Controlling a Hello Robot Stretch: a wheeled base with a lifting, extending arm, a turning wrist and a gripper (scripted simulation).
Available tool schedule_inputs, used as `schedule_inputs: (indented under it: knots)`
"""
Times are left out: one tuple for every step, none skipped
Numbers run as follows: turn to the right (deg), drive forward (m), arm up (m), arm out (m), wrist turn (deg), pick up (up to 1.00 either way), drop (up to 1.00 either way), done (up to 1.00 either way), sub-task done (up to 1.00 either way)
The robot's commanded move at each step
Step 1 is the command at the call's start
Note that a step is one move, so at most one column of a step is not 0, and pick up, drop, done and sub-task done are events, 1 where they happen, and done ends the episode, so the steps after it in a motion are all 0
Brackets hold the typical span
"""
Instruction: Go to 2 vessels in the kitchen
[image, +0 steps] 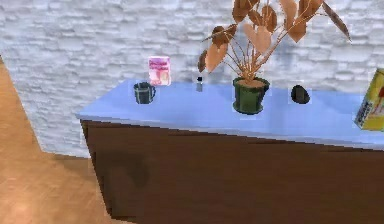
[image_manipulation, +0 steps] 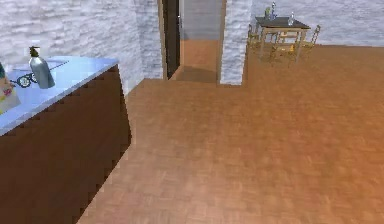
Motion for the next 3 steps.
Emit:
schedule_inputs:
  knots:
    - [0.0,0.25,0.0,0.0,0.0,0.0,0.0,0.0,0.0]
    - [-15.0,0.0,0.0,0.0,0.0,0.0,0.0,0.0,0.0]
    - [0.0,0.0,0.0,0.0,0.0,0.0,0.0,0.0,1.0]
